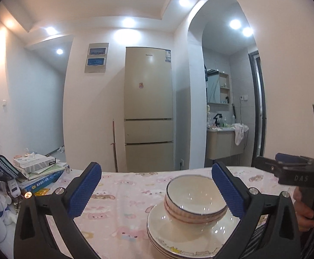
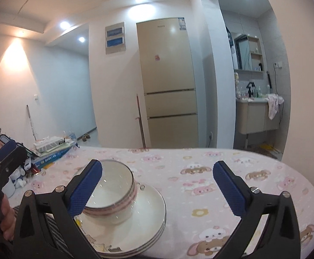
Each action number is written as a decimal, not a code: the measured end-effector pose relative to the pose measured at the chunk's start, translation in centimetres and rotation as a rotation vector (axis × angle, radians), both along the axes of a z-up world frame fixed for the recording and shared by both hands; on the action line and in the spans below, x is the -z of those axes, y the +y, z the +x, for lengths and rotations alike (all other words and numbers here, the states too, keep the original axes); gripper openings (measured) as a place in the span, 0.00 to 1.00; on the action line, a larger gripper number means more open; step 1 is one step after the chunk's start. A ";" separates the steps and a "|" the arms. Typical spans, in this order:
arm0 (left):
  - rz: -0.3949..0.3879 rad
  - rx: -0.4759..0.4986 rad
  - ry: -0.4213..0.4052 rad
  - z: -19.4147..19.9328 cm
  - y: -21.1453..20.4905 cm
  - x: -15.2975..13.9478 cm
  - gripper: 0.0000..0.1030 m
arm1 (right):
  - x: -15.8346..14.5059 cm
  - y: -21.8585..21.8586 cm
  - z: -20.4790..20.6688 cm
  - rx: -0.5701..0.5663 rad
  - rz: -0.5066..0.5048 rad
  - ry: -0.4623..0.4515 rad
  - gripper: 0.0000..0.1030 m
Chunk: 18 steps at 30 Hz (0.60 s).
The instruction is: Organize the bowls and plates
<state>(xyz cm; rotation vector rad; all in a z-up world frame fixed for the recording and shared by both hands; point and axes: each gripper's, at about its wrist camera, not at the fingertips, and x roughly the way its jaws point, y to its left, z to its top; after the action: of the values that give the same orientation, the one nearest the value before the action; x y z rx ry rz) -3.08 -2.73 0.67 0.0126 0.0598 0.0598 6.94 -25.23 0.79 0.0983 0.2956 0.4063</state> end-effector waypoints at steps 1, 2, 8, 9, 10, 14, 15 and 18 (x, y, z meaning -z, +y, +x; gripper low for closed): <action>0.012 0.004 0.013 0.2 -0.3 0.4 1.00 | 0.3 0.0 0.1 0.000 0.005 0.015 1.00; 0.022 0.010 0.029 0.4 -0.7 0.6 1.00 | 0.5 0.1 0.0 -0.003 -0.004 0.020 1.00; 0.031 -0.001 0.029 0.0 -1.2 1.0 1.00 | 1.5 2.5 -2.2 0.004 -0.142 -0.079 1.00; 0.028 -0.002 0.033 -0.1 -1.1 1.1 1.00 | 1.8 3.3 -2.6 -0.009 -0.175 -0.091 1.00; 0.025 -0.004 0.036 0.0 -1.1 1.2 1.00 | 1.9 4.0 -3.1 -0.013 -0.212 -0.115 1.00; -0.004 -0.019 0.048 0.2 -0.3 1.1 1.00 | 1.6 4.8 -5.0 0.021 -0.253 -0.215 0.99; -0.010 -0.020 0.049 0.3 -0.1 1.0 1.00 | 1.4 4.5 -5.5 0.042 -0.239 -0.237 1.00; -0.017 -0.036 0.050 0.3 0.0 1.0 1.00 | 0.9 3.5 -5.9 0.054 -0.189 -0.258 1.00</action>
<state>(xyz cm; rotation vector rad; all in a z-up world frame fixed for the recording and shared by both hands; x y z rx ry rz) -2.73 -2.73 -0.32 -0.0039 0.1102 0.0950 1.06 -21.69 -0.12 -0.1310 0.0761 0.3317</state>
